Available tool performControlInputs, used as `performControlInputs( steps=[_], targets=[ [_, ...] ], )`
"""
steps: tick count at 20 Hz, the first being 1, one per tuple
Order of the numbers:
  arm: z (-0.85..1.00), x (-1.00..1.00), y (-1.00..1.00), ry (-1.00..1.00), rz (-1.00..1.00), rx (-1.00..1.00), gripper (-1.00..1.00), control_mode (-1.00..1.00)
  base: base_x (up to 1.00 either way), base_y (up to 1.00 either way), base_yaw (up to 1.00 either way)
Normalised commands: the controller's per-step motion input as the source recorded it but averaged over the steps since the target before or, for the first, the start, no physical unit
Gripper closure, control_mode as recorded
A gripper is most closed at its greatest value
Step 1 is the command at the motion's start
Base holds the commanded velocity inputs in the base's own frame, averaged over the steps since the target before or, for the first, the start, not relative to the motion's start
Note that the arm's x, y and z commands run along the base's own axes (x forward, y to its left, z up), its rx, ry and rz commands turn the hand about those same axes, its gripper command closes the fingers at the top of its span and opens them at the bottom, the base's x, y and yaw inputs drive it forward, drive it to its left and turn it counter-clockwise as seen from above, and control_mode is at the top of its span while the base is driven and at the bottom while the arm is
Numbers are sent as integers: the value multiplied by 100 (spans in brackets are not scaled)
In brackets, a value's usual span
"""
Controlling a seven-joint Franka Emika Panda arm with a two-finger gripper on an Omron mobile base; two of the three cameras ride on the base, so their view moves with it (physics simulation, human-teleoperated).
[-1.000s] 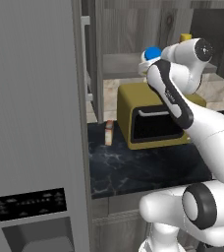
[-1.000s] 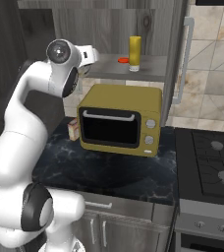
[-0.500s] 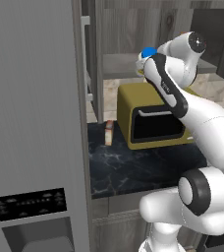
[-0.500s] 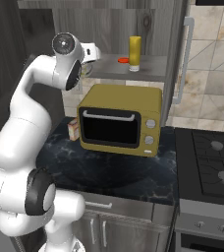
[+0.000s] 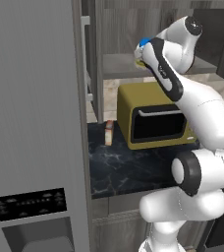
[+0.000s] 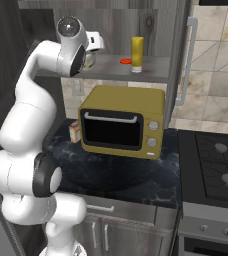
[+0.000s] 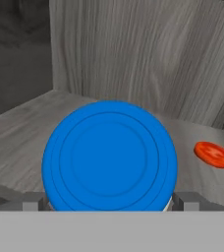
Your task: Pick the mustard and mayonnaise from the counter and place them in the cabinet.
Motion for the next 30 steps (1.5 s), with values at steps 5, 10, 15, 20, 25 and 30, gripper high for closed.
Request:
performControlInputs(
  steps=[5,10,15,20,25,30],
  targets=[
    [4,35,0,0,0,0,100,-100,0,0,0],
    [-4,40,0,0,3,0,100,-100,0,0,0],
    [-24,45,0,1,5,0,100,-100,0,0,0],
    [-32,43,0,5,6,0,100,-100,0,0,0],
    [-34,30,0,8,6,0,100,-100,0,0,0],
    [-30,7,0,6,5,0,100,-100,0,0,0]
  ],
)
